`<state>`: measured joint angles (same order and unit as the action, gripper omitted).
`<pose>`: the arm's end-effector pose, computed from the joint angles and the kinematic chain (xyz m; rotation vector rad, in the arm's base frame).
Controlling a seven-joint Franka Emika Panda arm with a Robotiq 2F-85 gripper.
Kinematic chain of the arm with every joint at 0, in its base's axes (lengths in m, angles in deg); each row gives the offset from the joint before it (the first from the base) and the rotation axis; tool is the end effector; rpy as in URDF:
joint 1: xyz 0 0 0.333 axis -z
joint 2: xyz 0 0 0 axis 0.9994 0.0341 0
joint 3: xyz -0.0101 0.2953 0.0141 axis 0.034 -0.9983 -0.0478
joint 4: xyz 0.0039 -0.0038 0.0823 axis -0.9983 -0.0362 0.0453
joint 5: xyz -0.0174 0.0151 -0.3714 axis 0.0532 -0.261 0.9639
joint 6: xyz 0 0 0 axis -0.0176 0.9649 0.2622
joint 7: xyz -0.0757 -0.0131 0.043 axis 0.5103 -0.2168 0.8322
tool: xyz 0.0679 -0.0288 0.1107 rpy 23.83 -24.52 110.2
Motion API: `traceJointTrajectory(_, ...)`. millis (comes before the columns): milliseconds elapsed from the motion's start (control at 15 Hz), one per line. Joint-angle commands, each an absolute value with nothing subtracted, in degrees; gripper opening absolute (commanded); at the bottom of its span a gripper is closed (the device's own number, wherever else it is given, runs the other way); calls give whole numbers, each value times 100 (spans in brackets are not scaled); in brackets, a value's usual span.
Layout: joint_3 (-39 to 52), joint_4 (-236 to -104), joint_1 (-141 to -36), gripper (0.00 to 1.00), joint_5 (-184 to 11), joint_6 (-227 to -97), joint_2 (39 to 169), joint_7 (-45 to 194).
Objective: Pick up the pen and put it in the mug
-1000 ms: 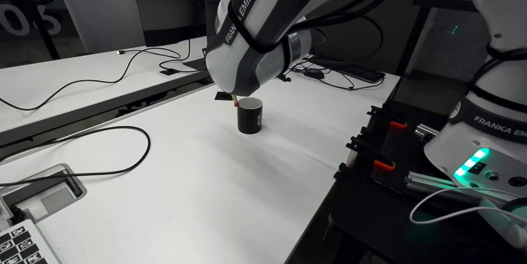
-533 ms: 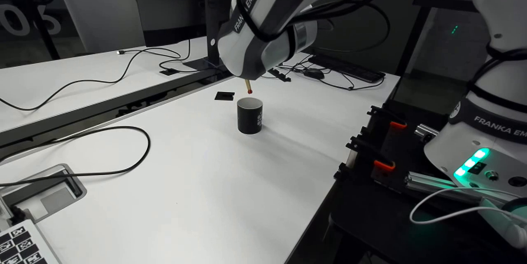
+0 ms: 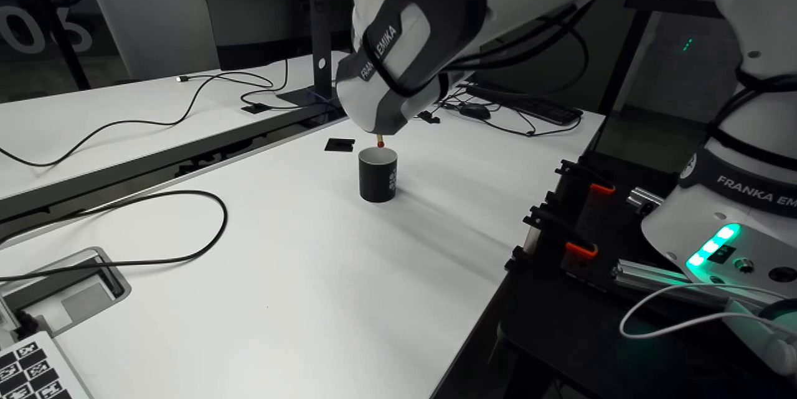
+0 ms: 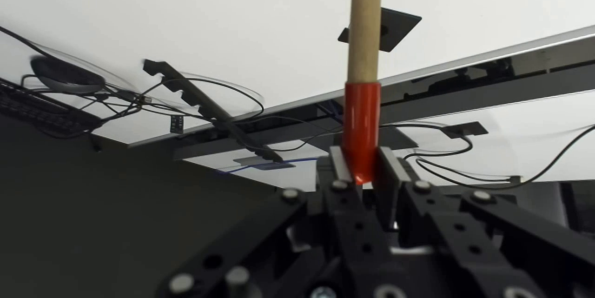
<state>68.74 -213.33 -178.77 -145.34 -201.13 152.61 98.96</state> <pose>0.5013 0.0896 0.1987 2.4138 -0.8263 1.1008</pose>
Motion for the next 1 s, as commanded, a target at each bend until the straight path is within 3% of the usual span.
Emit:
traceJointTrajectory(0,7055,-21271,-18131,5,-14506,-19739,15961,10590)
traceJointTrajectory(933,7234,-21327,-18410,5,-13776,-19599,16268,11488)
